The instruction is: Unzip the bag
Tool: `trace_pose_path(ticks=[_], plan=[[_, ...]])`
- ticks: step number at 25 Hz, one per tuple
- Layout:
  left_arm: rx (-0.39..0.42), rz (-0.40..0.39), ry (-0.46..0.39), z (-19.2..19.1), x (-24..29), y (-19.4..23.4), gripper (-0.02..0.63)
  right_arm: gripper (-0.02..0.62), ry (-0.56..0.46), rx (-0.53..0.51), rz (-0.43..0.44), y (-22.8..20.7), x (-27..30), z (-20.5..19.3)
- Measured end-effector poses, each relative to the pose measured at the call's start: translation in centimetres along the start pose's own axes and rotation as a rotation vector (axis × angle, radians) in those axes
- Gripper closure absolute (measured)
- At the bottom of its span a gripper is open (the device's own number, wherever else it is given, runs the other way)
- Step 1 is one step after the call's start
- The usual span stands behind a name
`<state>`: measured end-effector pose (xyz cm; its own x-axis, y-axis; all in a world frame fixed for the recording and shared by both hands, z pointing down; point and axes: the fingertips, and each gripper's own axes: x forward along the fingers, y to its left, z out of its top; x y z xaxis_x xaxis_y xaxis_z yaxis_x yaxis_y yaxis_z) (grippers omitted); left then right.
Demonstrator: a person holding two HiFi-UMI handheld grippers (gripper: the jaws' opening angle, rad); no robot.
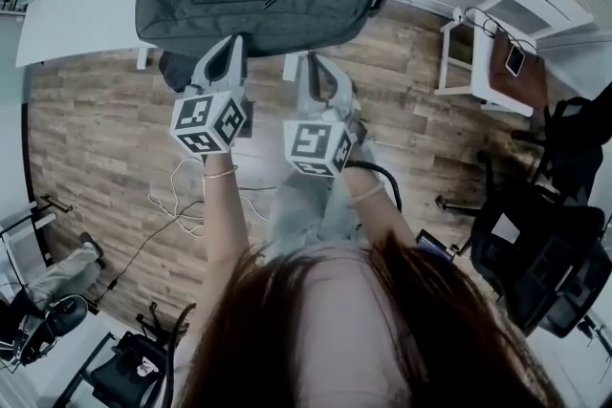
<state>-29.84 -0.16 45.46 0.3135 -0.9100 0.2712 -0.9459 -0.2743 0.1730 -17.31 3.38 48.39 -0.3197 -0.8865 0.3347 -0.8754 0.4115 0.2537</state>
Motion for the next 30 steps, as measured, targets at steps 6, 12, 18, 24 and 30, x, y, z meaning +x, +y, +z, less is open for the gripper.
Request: trace_pose_path(ticks=[6, 12, 18, 24, 30], plan=[[0.009, 0.016, 0.002, 0.0, 0.0, 0.0, 0.598, 0.586, 0.003, -0.014, 0.017, -1.1, 0.0, -0.2], [0.007, 0.037, -0.001, 0.0, 0.1, 0.1, 0.598, 0.585, 0.007, -0.031, 0.039, -1.9, 0.0, -0.5], [0.009, 0.052, 0.0, 0.1, 0.1, 0.1, 0.598, 0.584, 0.007, -0.044, 0.058, -2.6, -0.2, -0.5], [0.016, 0.071, -0.003, 0.0, 0.1, 0.0, 0.598, 0.584, 0.011, -0.05, 0.066, -3.8, -0.2, -0.7], [0.016, 0.089, -0.011, 0.0, 0.0, 0.2, 0.598, 0.584, 0.015, -0.062, 0.071, -5.3, 0.0, -1.0]])
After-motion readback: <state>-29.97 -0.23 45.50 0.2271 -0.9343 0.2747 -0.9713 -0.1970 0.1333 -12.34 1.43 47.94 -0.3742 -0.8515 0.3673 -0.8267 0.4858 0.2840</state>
